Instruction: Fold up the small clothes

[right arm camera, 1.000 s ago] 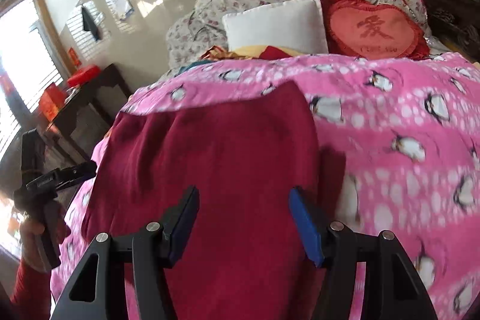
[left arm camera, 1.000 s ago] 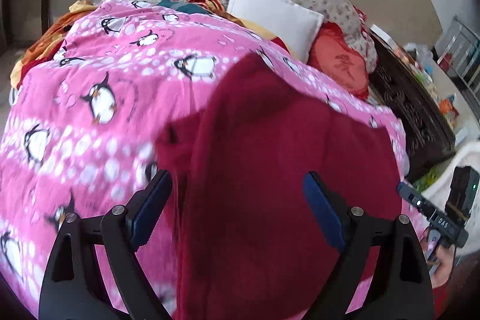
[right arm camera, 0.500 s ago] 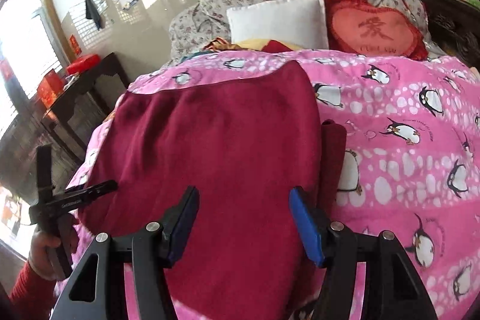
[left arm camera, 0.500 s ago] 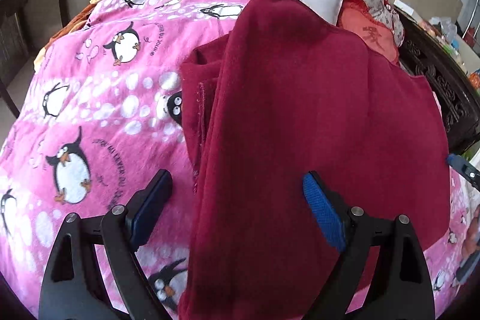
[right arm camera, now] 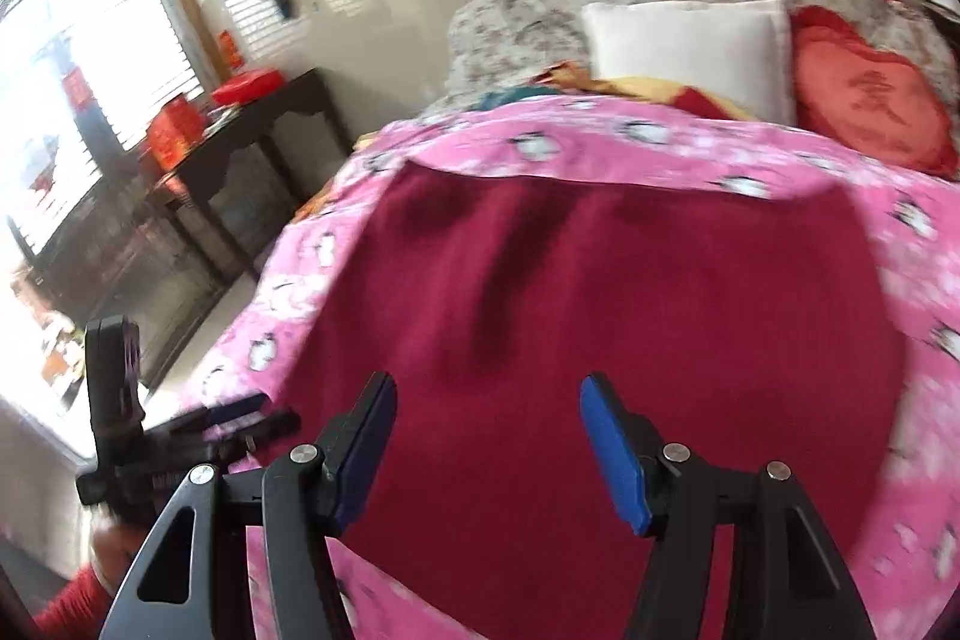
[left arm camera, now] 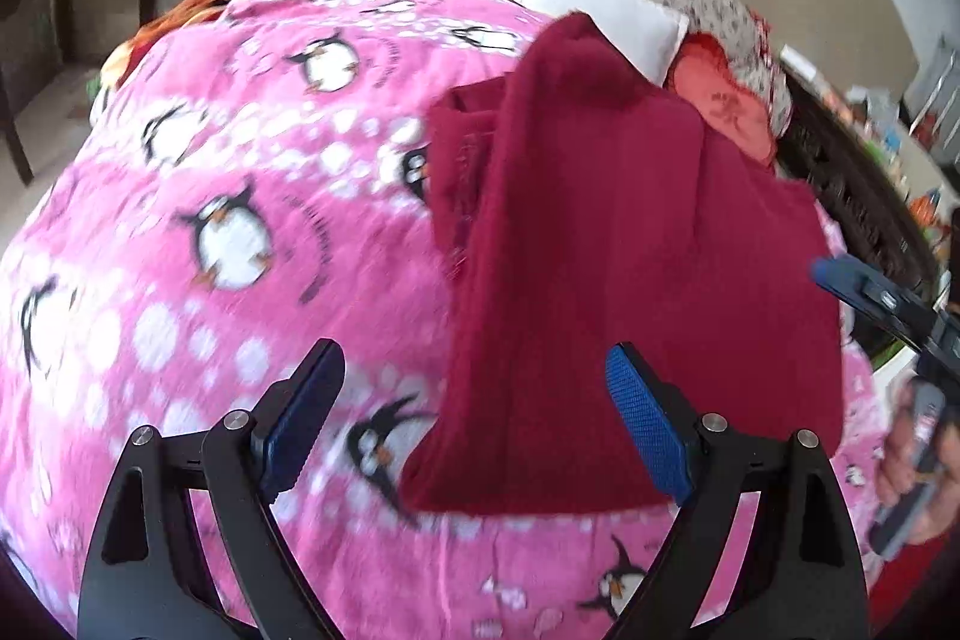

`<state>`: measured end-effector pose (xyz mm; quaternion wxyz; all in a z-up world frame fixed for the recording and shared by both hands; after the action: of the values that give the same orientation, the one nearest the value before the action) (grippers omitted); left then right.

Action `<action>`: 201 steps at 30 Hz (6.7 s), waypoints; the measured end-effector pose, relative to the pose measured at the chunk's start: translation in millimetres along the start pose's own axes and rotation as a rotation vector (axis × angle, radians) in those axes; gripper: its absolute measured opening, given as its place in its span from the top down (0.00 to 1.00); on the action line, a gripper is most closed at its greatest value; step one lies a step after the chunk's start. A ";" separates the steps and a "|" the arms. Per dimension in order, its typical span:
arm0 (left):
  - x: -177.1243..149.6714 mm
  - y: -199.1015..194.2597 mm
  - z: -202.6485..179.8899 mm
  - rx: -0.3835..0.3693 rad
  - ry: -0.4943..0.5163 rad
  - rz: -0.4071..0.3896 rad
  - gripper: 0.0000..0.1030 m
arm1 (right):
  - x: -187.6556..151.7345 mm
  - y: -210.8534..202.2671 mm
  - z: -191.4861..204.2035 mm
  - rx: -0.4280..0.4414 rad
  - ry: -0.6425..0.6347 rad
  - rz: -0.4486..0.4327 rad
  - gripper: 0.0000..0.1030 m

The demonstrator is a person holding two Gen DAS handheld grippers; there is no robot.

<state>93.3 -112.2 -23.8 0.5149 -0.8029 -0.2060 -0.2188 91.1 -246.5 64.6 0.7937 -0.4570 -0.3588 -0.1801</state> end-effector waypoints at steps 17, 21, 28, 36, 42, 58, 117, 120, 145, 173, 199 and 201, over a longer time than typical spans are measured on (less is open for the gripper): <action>-9.1 11.1 -0.2 -0.147 -0.078 0.014 0.02 | 2.5 1.8 9.3 -0.066 0.007 -0.050 0.35; -8.0 16.7 -5.4 -0.120 -0.057 0.011 0.01 | -38.2 -70.5 -46.3 -0.218 0.025 -0.105 0.27; -12.6 30.1 -24.4 -0.043 0.062 0.015 0.01 | -106.2 -102.9 -134.3 -0.207 0.249 -0.049 0.19; -15.2 37.0 -28.8 -0.162 0.000 0.079 0.69 | -120.7 -57.9 -129.9 -0.028 0.297 0.001 0.78; -19.1 -12.1 -33.5 -0.301 -0.030 0.074 0.77 | -111.2 -103.9 -84.6 0.088 0.240 -0.051 0.83; -120.8 -71.2 10.0 -0.158 -0.020 0.159 0.58 | -126.0 -190.0 -54.6 -0.185 0.120 -0.089 0.53; -161.4 -109.0 -261.4 -0.577 0.404 0.172 0.55 | -78.2 -114.6 -102.4 -0.110 0.063 0.010 0.83; -161.1 -112.4 -258.4 -0.536 0.422 0.162 0.55 | -101.0 -97.3 -130.9 -0.133 0.108 0.071 0.83; -165.2 -41.9 -196.3 -0.232 0.443 0.134 0.54 | -176.3 -134.4 -54.2 0.094 0.195 0.107 0.66; -178.5 -27.1 -203.9 -0.150 0.470 0.134 0.42 | -131.6 -141.7 -83.5 -0.159 0.164 -0.011 0.47; -113.6 -43.0 -177.5 -0.348 0.159 0.085 0.14 | -150.7 -126.8 -129.4 -0.103 0.352 -0.064 0.22; -109.6 -24.8 -170.1 -0.354 0.099 0.121 0.14 | -157.0 -117.7 -135.7 -0.102 0.375 -0.039 0.16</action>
<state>-34.0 -270.1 -3.7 0.3875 -0.8800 -0.0902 -0.2595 -32.6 -429.9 -24.5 0.8189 -0.4479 -0.2040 -0.2954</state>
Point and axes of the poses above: each gripper's, at about its wrist camera, not at the fingertips, and y roughly the way its jaws point, z to its left, x to its top, the point moved 10 cm from there along y, roughly the way its jaws point, and after that the axes turned 1 degree about -y, right-handed, at the moved point
